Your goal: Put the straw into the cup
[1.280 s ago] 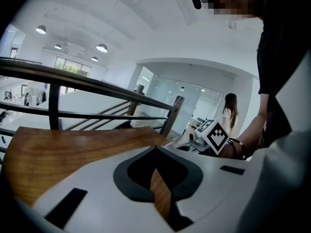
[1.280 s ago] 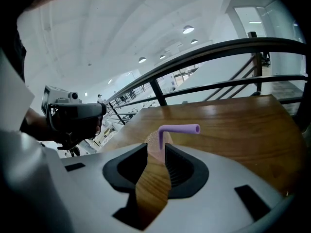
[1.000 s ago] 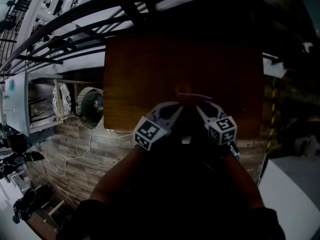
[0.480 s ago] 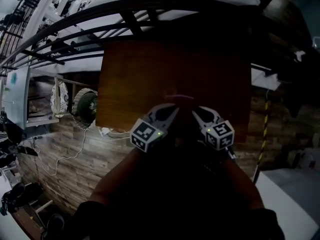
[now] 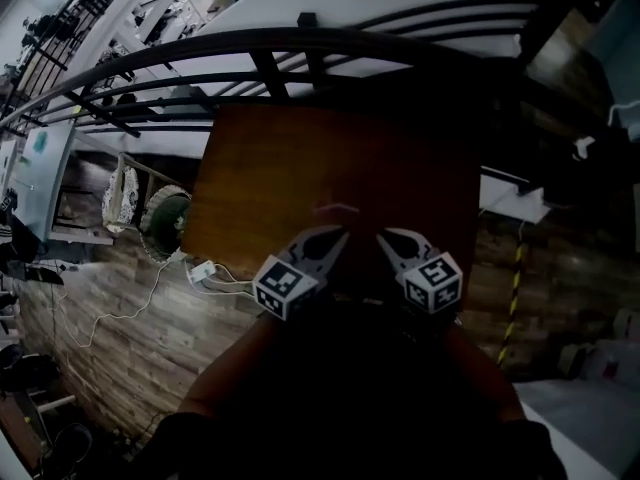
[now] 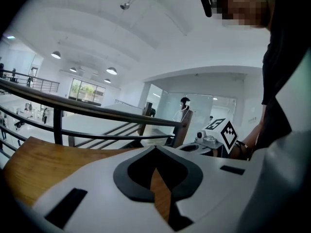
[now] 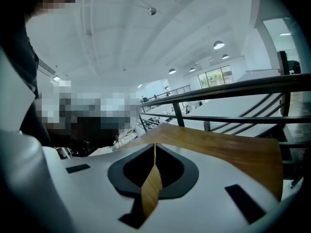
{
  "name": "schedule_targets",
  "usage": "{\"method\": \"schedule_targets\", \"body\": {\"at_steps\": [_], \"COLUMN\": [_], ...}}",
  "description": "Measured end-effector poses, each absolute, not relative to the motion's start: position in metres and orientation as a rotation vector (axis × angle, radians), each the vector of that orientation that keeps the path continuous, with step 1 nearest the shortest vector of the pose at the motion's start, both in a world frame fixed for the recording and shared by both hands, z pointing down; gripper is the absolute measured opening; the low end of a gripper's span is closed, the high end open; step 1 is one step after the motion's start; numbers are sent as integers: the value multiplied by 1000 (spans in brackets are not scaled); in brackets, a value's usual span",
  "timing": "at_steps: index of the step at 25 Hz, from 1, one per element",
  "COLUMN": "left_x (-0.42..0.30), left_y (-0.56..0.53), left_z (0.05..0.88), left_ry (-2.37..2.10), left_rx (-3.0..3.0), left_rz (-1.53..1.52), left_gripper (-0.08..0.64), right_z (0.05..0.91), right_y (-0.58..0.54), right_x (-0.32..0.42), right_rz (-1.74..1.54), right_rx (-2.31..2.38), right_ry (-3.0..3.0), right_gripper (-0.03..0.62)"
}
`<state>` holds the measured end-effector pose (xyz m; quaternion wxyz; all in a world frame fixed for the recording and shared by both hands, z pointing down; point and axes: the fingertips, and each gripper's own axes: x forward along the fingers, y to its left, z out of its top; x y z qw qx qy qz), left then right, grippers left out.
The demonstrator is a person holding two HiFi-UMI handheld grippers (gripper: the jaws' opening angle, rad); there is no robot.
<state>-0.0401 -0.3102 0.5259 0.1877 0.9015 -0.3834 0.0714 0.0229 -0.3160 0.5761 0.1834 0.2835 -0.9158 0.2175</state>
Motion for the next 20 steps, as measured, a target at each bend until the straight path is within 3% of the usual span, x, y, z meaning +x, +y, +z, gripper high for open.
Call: {"method": "schedule_targets", "body": {"at_steps": [12, 20], "left_x": [-37, -86], "left_y": [-258, -206], "left_z": [510, 492], "left_ry": [-1322, -1456], "left_rx": [2449, 2324], "left_rz": [213, 144], "left_gripper": [11, 11], "right_z": [553, 528], "right_y": [-290, -262], "right_x": [33, 11], "right_rz": [609, 577], "right_rx": [594, 547], "right_ry": [-2725, -2769], "right_gripper": [12, 12]}}
